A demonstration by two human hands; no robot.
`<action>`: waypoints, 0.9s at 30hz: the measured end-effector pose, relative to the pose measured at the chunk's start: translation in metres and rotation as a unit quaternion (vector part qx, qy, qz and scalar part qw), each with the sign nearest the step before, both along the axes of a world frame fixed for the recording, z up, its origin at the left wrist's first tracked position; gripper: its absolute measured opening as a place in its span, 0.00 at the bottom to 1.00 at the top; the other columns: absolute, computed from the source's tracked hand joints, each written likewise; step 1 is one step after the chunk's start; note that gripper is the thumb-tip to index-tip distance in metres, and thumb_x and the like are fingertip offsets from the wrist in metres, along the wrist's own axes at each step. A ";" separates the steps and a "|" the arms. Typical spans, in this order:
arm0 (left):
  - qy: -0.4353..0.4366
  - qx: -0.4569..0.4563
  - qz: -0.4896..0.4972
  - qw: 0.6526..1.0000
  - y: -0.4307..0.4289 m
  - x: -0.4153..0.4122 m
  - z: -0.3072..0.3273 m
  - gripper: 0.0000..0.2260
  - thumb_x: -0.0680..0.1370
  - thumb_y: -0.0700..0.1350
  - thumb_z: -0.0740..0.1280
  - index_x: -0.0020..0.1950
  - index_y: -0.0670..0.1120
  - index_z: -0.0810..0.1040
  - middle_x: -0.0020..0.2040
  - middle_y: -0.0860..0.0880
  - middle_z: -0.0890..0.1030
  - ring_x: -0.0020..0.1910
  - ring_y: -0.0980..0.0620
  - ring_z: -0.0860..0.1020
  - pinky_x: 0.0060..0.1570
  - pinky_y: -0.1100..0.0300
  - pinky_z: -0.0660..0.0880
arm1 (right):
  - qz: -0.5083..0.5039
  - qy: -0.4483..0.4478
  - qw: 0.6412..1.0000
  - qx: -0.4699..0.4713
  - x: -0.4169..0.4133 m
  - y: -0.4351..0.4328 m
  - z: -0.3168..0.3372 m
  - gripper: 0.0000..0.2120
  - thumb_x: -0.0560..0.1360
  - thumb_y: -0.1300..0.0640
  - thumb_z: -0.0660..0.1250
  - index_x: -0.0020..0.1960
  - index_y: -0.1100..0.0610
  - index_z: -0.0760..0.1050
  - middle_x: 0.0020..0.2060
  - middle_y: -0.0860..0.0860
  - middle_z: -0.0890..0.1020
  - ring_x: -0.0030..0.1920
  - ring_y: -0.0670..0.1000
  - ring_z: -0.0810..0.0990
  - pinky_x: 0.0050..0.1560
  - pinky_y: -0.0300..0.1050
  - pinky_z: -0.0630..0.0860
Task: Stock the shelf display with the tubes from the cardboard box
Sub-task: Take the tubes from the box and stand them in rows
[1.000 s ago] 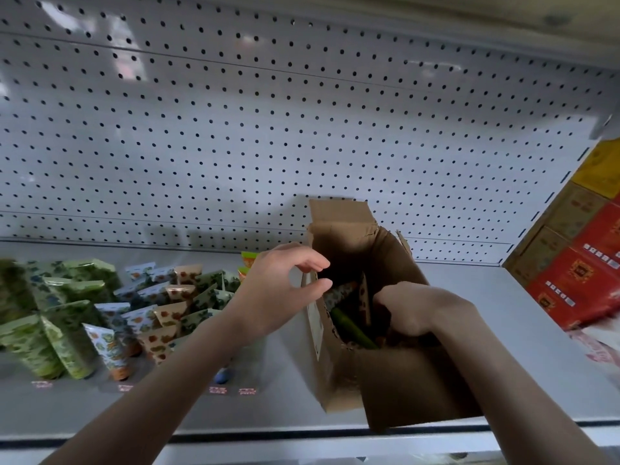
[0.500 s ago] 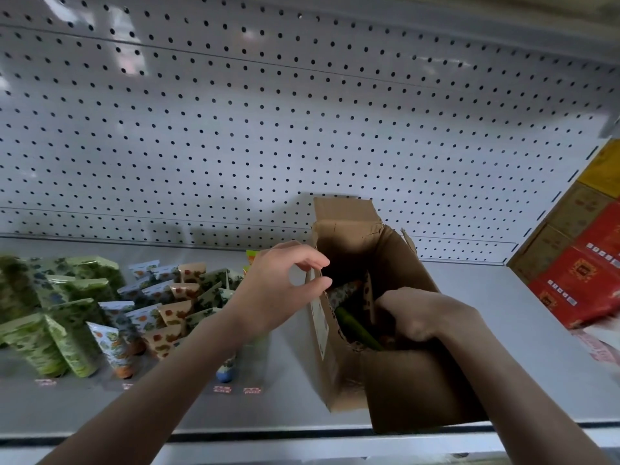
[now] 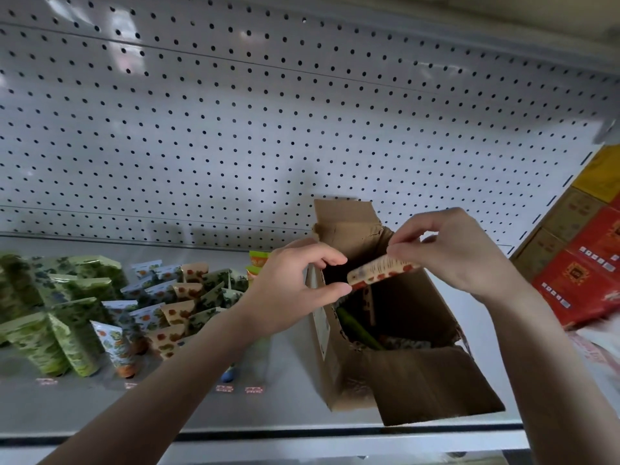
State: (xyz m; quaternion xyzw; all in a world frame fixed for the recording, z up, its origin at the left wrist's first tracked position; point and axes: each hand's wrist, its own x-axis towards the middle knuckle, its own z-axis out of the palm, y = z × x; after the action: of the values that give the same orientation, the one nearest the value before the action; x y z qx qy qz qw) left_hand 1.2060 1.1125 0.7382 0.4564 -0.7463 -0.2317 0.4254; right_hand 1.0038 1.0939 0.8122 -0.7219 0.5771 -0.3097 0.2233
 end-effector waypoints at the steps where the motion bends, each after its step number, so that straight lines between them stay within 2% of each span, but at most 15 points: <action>1: -0.002 -0.004 -0.002 1.000 0.001 0.000 0.001 0.14 0.70 0.48 0.74 0.54 0.53 0.79 0.50 0.58 0.79 0.51 0.63 0.74 0.48 0.77 0.65 | -0.005 -0.024 1.000 -0.005 0.003 0.003 0.003 0.03 0.69 0.64 0.72 0.37 0.57 0.82 0.34 0.53 0.82 0.26 0.44 0.77 0.30 0.32 0.72; 4: 0.006 -0.033 -0.008 0.999 0.001 -0.001 0.004 0.17 0.68 0.51 0.74 0.55 0.55 0.78 0.50 0.58 0.78 0.52 0.61 0.73 0.51 0.73 0.66 | -0.022 -0.091 0.996 -0.004 0.014 0.010 0.012 0.03 0.70 0.64 0.72 0.38 0.59 0.81 0.35 0.55 0.82 0.26 0.47 0.80 0.35 0.41 0.78; 8: 0.023 -0.063 0.013 0.998 0.005 0.006 0.009 0.16 0.66 0.52 0.74 0.52 0.52 0.78 0.47 0.55 0.77 0.50 0.58 0.74 0.49 0.71 0.67 | -0.022 -0.155 0.988 0.013 0.032 0.019 0.017 0.04 0.71 0.65 0.70 0.38 0.62 0.80 0.30 0.57 0.81 0.23 0.47 0.78 0.29 0.34 0.76; 12: 0.011 -0.050 0.017 0.999 0.012 0.027 0.014 0.11 0.69 0.48 0.75 0.49 0.49 0.80 0.44 0.56 0.79 0.47 0.59 0.75 0.47 0.73 0.68 | 0.007 -0.215 0.976 0.046 0.055 0.028 0.013 0.07 0.73 0.61 0.69 0.37 0.60 0.80 0.27 0.54 0.81 0.27 0.48 0.79 0.32 0.36 0.79; 15: 0.022 0.008 -0.009 1.000 0.020 0.048 0.017 0.07 0.72 0.46 0.72 0.49 0.49 0.81 0.44 0.57 0.82 0.46 0.62 0.78 0.49 0.70 0.71 | 0.052 -0.278 0.957 0.068 0.074 0.034 0.013 0.11 0.73 0.53 0.68 0.40 0.61 0.80 0.32 0.54 0.84 0.33 0.51 0.83 0.38 0.38 0.81; 18: 0.029 0.029 -0.023 0.999 0.027 0.070 0.017 0.04 0.74 0.45 0.70 0.49 0.49 0.81 0.45 0.56 0.83 0.46 0.62 0.79 0.51 0.65 0.73 | 0.106 -0.289 0.949 0.064 0.093 0.039 0.011 0.10 0.72 0.57 0.70 0.48 0.64 0.80 0.39 0.58 0.84 0.37 0.50 0.83 0.40 0.37 0.80; 21: 0.019 0.041 -0.028 0.999 0.035 0.092 0.018 0.06 0.75 0.47 0.68 0.49 0.47 0.80 0.46 0.53 0.83 0.47 0.57 0.80 0.52 0.57 0.75 | 0.116 -0.273 0.954 0.032 0.113 0.039 0.003 0.09 0.71 0.67 0.70 0.51 0.67 0.77 0.39 0.59 0.82 0.34 0.47 0.81 0.38 0.35 0.78; 24: 0.012 0.054 -0.027 0.998 0.044 0.114 0.020 0.06 0.75 0.43 0.69 0.50 0.43 0.81 0.46 0.52 0.83 0.45 0.58 0.80 0.48 0.63 0.75 | 0.126 -0.253 0.959 -0.003 0.137 0.039 -0.007 0.06 0.71 0.68 0.71 0.47 0.65 0.79 0.34 0.54 0.82 0.32 0.47 0.79 0.38 0.39 0.78; 27: 0.057 0.060 -0.010 0.997 0.051 0.136 0.018 0.08 0.72 0.44 0.72 0.49 0.44 0.81 0.45 0.51 0.83 0.44 0.58 0.80 0.47 0.66 0.75 | 0.136 -0.249 0.959 -0.020 0.160 0.043 -0.015 0.06 0.70 0.68 0.71 0.43 0.59 0.79 0.29 0.47 0.81 0.30 0.46 0.77 0.37 0.37 0.77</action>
State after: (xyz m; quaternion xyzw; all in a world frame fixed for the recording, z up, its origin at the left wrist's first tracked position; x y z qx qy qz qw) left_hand 1.3421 1.1633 0.7565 0.4600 -0.7100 -0.3057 0.4368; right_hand 1.1640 1.1366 0.7970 -0.6976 0.3933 -0.4579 0.3860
